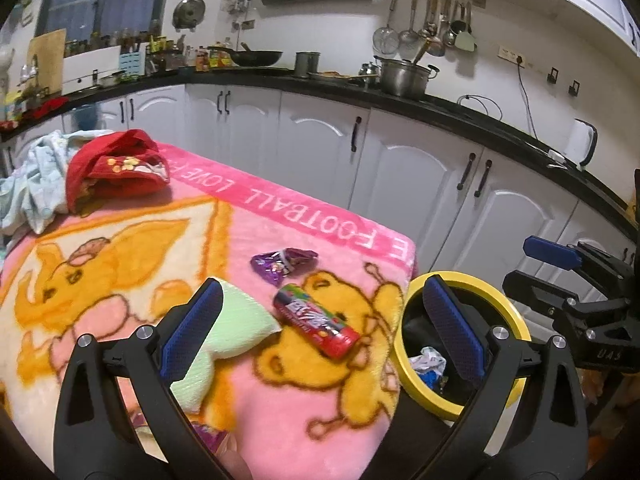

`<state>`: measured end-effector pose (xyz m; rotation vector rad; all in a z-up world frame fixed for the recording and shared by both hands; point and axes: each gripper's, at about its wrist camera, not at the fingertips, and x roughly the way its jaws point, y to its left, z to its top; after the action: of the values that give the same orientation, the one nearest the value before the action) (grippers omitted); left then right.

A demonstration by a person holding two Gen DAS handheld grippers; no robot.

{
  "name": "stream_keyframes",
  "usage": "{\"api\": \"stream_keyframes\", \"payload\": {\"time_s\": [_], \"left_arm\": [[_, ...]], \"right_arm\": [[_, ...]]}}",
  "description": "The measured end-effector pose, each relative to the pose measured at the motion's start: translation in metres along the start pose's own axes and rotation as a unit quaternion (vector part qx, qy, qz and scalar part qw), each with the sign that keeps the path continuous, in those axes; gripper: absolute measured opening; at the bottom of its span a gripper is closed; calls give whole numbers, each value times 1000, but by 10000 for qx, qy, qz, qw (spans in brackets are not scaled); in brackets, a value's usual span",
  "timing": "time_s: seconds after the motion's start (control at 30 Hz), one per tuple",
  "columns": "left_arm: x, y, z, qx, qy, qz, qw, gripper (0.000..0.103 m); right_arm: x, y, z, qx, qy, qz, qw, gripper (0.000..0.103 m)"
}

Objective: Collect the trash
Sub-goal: 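Move both tools back over the remaining trash on the blanket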

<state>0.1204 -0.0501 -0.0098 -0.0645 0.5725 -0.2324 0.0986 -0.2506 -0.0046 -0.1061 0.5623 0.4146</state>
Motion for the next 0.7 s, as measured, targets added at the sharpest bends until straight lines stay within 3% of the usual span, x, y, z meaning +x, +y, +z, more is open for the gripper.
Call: {"api": "stream_keyframes", "payload": {"time_s": [0.7], "left_arm": [[-26,64,-17,-351,-79,530,9979,92]], "right_arm": [[33,52,14,-505,180,368,9979,74]]}}
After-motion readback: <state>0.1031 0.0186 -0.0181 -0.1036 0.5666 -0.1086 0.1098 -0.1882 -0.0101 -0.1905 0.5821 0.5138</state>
